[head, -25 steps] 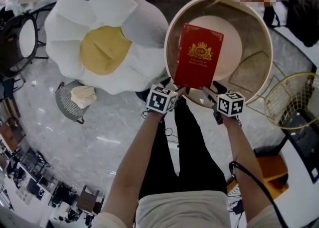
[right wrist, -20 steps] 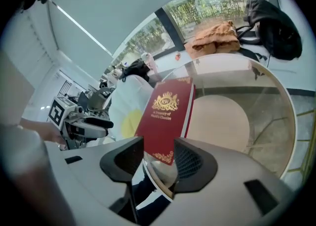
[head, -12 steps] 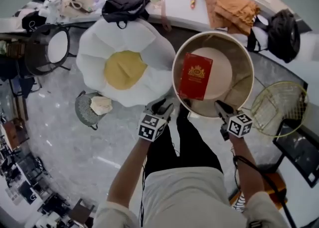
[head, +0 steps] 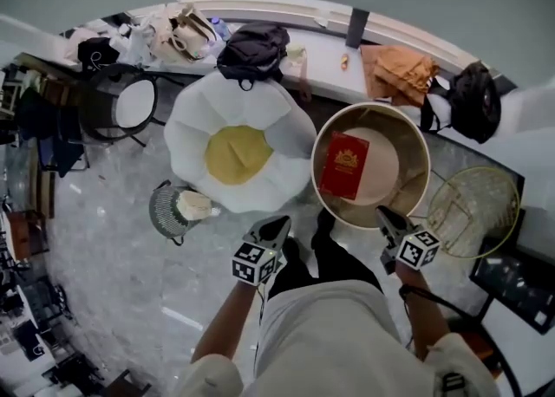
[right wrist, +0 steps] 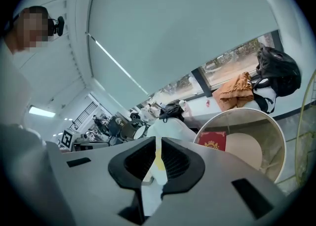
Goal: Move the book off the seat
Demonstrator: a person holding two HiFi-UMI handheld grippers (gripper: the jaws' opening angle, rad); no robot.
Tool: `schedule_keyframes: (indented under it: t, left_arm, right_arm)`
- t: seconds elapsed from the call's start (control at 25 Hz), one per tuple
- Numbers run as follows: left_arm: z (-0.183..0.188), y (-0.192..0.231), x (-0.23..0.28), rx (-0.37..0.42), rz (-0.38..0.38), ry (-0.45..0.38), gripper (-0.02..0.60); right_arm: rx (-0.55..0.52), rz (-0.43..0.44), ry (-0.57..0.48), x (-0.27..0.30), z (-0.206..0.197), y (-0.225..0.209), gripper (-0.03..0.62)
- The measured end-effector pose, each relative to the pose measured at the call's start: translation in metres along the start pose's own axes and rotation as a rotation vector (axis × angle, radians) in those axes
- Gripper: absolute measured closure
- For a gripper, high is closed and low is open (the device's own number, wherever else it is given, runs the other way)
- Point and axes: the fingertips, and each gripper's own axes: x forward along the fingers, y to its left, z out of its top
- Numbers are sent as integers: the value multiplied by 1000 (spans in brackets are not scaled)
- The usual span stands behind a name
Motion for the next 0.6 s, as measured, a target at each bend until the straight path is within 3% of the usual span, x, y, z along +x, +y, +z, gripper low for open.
schedule_keyframes:
  t: [0.24,0.6]
  left_arm:
    - [-15,-16,-50,-32,-70,-48,580]
    - [-51,-34,-132,15,-185,-87,580]
  right_arm:
    - [-18,-29,-56,-23,-17,52,536]
    - [-43,-82,-123,-56,-73,137,536]
